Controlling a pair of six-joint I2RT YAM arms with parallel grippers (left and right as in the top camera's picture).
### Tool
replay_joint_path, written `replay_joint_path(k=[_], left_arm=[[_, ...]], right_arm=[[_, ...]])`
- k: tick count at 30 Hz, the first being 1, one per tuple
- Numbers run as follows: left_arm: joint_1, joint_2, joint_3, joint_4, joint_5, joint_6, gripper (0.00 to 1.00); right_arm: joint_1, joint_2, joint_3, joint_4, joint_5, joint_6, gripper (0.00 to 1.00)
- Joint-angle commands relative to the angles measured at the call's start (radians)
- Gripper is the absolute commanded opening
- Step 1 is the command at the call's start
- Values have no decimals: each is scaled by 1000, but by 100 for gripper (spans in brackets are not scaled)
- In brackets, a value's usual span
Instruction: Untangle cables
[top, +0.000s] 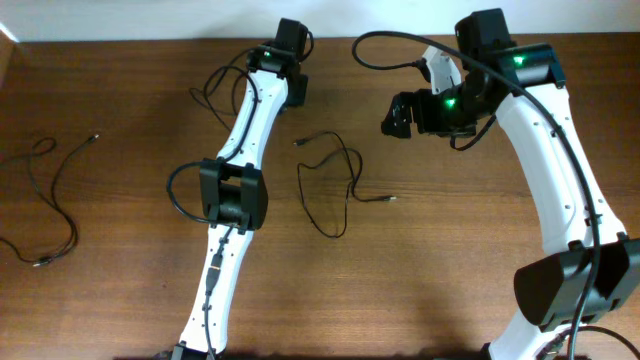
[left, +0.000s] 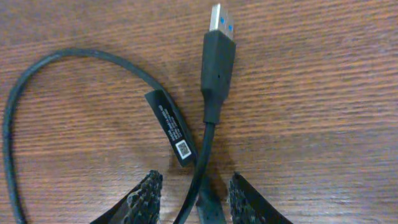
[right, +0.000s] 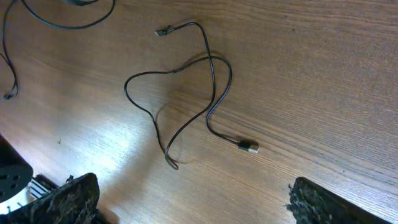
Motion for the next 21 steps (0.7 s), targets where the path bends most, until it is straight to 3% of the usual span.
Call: replay_joint_path(k=[1, 6, 9, 12, 15, 21], left_arm=[[6, 16, -3, -2, 42, -14, 38], [6, 54, -3, -21, 114, -14, 36], [6, 84, -5, -59, 117, -14, 29], [6, 85, -5, -74, 117, -14, 12], [6, 85, -4, -75, 117, -14, 1], [6, 85, 151, -169, 113, -13, 0]], right_arm=[[6, -4, -1, -1, 9, -11, 99], [6, -4, -1, -2, 9, -11, 99], [6, -4, -1, -4, 9, -11, 99], [6, -4, -1, -3, 9, -11, 99], [6, -4, -1, -3, 9, -11, 99], [6, -4, -1, -2, 9, -11, 99]])
